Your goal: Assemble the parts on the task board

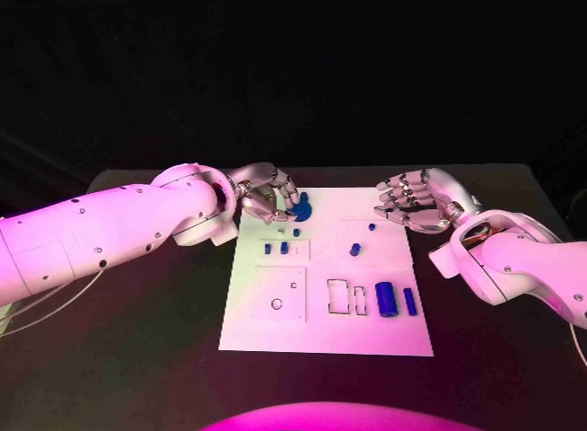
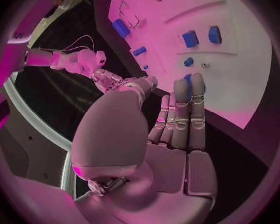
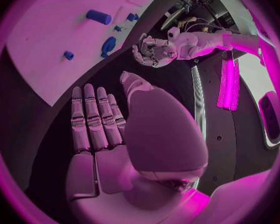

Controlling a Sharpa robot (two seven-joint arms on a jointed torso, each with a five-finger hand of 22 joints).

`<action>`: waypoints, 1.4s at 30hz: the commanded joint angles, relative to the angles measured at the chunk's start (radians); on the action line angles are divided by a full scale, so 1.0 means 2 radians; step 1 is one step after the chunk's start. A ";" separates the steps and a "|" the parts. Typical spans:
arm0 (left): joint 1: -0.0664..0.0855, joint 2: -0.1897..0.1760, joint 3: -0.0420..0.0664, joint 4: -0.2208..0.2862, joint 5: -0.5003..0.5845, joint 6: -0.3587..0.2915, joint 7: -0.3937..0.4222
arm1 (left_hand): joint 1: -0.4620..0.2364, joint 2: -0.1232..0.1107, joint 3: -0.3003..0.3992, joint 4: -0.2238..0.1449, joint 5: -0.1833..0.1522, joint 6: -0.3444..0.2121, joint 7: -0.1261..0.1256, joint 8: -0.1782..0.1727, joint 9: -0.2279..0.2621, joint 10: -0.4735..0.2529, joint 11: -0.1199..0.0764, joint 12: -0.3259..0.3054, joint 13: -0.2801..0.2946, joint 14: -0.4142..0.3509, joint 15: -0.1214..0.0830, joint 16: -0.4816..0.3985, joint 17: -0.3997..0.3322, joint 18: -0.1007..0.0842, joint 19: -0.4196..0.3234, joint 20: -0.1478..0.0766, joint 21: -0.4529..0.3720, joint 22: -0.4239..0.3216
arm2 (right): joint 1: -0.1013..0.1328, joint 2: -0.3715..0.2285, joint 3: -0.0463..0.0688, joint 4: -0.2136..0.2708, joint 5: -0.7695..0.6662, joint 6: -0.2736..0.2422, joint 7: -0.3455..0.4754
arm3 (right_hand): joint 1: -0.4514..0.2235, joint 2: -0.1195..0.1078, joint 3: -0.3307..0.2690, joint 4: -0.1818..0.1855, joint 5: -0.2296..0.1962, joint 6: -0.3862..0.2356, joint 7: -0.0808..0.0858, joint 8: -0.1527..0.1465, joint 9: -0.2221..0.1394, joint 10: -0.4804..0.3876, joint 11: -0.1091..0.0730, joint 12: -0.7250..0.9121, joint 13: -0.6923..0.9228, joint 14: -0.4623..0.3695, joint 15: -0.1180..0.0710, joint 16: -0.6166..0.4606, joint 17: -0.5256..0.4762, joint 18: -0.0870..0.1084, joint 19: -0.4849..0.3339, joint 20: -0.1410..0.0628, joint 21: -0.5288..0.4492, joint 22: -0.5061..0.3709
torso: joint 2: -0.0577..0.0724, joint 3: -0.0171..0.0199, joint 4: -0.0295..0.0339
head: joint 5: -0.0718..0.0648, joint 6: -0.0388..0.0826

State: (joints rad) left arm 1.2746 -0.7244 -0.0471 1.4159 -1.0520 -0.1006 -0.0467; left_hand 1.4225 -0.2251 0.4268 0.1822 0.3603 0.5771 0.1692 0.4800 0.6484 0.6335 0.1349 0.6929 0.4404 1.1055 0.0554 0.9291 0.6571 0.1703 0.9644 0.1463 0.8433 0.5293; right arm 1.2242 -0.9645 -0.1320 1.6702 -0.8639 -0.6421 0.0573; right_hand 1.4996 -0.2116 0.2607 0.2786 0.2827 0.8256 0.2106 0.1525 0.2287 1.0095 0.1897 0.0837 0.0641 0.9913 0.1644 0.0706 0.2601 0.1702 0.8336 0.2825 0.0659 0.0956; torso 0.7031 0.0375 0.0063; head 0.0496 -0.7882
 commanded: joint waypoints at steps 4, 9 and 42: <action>-0.009 0.019 -0.005 -0.015 -0.122 -0.037 0.053 | 0.007 -0.003 -0.001 -0.006 0.001 0.012 0.010 0.005 -0.022 0.012 -0.003 -0.004 -0.020 0.013 -0.003 0.013 -0.001 0.007 0.006 -0.002 0.010 0.005 | 0.000 0.002 0.000 -0.001 -0.002 -0.001 0.009 | 0.003 0.001 -0.002 -0.001 0.002 0.002 0.019 -0.002 -0.001 -0.001 0.003 -0.002 0.000 -0.003 0.001 -0.003 -0.001 0.006 -0.004 0.000 -0.002 -0.001 | 0.000 -0.0002 -0.0014 | 0.000 0.001; -0.014 0.035 -0.008 -0.034 -0.159 -0.032 0.048 | 0.006 -0.008 0.001 -0.006 0.001 0.032 0.005 0.005 -0.055 0.033 -0.007 -0.007 -0.044 0.034 -0.007 0.054 0.009 0.007 0.018 -0.005 0.034 0.020 | 0.000 0.003 0.000 -0.001 -0.001 -0.001 0.010 | 0.003 0.001 -0.002 -0.001 0.002 0.002 0.019 -0.002 -0.001 -0.001 0.003 -0.002 0.000 -0.003 0.001 -0.003 -0.001 0.006 -0.004 0.000 -0.002 -0.001 | 0.001 0.0001 -0.0021 | -0.001 0.001; -0.020 0.085 -0.015 -0.096 -0.206 0.054 0.021 | -0.001 -0.016 0.006 -0.002 -0.003 0.096 0.001 -0.017 -0.116 0.082 -0.013 0.002 -0.076 0.095 -0.010 0.164 0.107 -0.002 0.051 -0.006 0.107 0.096 | -0.001 0.008 0.000 -0.002 -0.001 -0.006 0.009 | 0.007 0.002 -0.001 -0.003 0.004 0.003 0.017 -0.003 -0.001 0.000 0.002 -0.003 0.000 -0.003 0.000 -0.003 -0.004 0.007 -0.003 0.000 -0.001 -0.003 | 0.000 0.0005 -0.0020 | -0.005 -0.002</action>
State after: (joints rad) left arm 1.2342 -0.5571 -0.0769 1.2251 -1.4532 -0.0263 0.0048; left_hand 1.4207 -0.2531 0.4320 0.1767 0.3602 0.7635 0.1713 0.4506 0.4171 0.7922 0.1093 0.6941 0.2902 1.2921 0.0340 1.2536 0.8713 0.1698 1.0600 0.1341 1.0555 0.7205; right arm 1.2237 -0.9497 -0.1319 1.6652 -0.8634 -0.6522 0.0611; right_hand 1.5044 -0.2068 0.2608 0.2786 0.2867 0.8256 0.2105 0.1526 0.2279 1.0095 0.1896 0.0837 0.0641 0.9914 0.1643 0.0706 0.2535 0.1702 0.8337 0.2825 0.0659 0.0896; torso 0.7046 0.0380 0.0031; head 0.0406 -0.7913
